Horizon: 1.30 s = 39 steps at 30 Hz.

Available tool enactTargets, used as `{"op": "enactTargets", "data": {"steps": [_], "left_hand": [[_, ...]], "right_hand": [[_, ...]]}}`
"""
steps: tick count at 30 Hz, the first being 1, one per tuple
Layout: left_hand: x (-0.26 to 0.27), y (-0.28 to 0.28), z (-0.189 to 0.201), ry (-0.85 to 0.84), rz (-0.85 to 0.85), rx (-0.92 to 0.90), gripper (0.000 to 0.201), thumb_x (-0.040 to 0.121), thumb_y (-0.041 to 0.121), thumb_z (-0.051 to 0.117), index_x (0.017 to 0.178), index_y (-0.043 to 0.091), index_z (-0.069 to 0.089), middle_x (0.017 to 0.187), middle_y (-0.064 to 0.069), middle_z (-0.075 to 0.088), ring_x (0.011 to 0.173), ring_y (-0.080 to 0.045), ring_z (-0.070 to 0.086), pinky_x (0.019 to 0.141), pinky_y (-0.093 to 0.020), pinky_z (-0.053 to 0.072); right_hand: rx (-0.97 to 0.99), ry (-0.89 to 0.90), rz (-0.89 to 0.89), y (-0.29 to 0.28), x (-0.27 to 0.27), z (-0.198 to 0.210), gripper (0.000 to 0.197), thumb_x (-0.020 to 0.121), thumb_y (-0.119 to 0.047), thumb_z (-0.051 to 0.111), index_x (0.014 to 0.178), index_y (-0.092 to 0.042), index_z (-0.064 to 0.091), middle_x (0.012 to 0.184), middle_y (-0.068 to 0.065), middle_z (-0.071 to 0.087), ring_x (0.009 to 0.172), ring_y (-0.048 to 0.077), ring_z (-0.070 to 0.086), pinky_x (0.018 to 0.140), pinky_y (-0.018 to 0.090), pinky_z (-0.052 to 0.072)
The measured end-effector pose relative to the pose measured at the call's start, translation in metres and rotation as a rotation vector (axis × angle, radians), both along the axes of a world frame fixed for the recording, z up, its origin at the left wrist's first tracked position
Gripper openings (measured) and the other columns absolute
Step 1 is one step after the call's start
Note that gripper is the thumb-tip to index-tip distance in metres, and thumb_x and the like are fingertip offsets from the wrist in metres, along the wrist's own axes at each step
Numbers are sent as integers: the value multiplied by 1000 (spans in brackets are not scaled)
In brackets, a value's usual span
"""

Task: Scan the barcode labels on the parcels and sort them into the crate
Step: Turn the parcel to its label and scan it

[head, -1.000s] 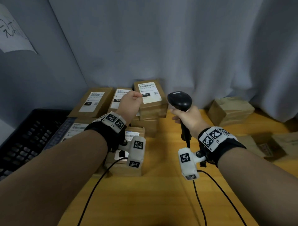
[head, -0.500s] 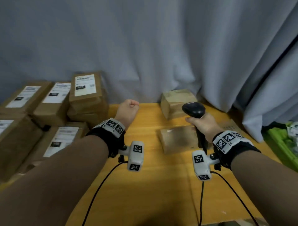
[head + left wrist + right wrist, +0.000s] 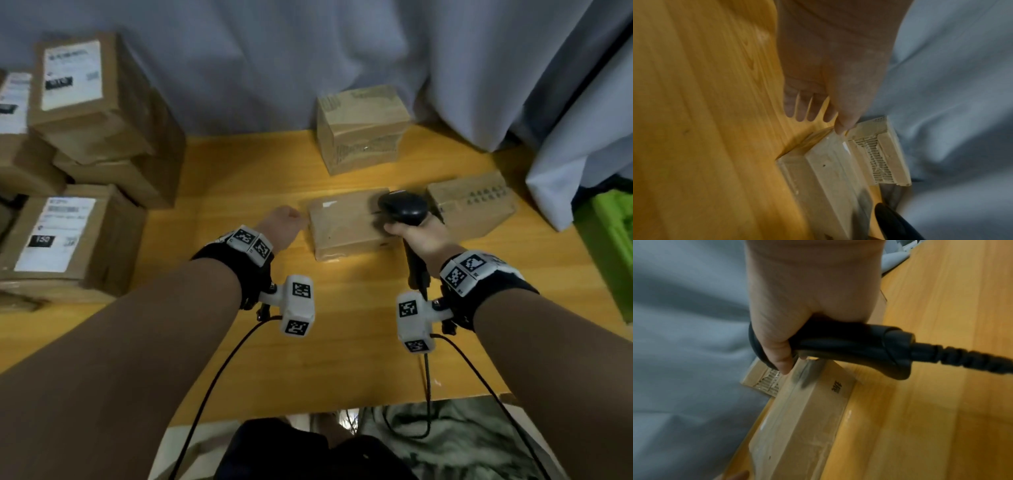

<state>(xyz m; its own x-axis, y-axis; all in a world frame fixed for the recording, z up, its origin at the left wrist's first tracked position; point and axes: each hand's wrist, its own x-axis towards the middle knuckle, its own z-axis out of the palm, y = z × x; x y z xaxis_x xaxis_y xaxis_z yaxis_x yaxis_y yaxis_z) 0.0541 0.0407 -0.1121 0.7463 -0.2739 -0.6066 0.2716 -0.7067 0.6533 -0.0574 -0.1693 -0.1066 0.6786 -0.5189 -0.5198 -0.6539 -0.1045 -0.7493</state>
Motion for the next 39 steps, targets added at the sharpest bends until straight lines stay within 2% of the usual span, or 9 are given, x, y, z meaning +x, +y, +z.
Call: {"op": "enactTargets", "data": {"steps": [5,11,17,21,24,27,31,35,39], "left_hand": [[-14,3,-5,238,-20,-29,60,96,53,43,145,20,36,141,-4,43,124,-30,46,93,-43,43],[5,16,24,233,381,-310,61,88,58,55,137,26,37,142,-10,39,129,-36,42,101,-59,39],[12,41,53,205,407,-405,55,86,29,67,131,13,41,125,-14,50,105,-34,56,94,-51,50],[15,58,69,123,351,-417,57,89,15,61,141,7,36,116,-9,54,92,-23,57,79,-35,53],[20,69,84,42,310,-397,55,87,7,60,137,22,45,111,-4,59,100,-21,55,95,-40,47],[26,76,98,45,300,-388,54,84,29,61,133,44,45,139,-3,46,123,-31,45,97,-59,40],[31,72,111,156,396,-541,57,83,69,48,130,35,49,136,-4,45,122,-36,48,83,-55,51],[34,63,113,-18,497,-575,37,95,40,53,122,16,46,120,-5,46,116,-29,46,74,-45,59],[37,66,107,-57,502,-587,33,92,5,53,120,21,50,121,-10,50,113,-28,50,77,-43,57]], "right_hand": [[95,-46,-126,6,-3,-5,38,84,-27,72,118,-13,61,104,5,61,101,25,54,89,33,38],[197,-174,-173,14,18,20,13,82,-24,75,84,-22,63,82,4,69,85,27,68,81,38,54],[346,-279,-203,31,38,48,21,81,-29,75,97,-19,66,97,10,73,90,29,69,83,41,54],[446,-316,-217,41,46,61,17,86,-23,72,98,-14,64,97,9,69,69,24,63,67,32,54],[487,-325,-206,48,53,71,22,85,-25,72,101,-13,63,89,13,69,64,23,64,60,31,56],[499,-351,-203,52,59,81,25,84,-30,74,100,-15,63,89,11,70,72,23,68,69,32,60],[447,-366,-162,56,63,85,23,80,-28,77,94,-16,64,101,7,70,95,26,67,91,38,54],[293,-351,-105,62,67,81,14,78,-6,76,82,-11,63,90,12,64,89,26,61,93,40,49],[323,-377,-97,62,64,84,14,80,-8,75,85,-13,63,88,7,67,90,23,64,92,39,51]]}}
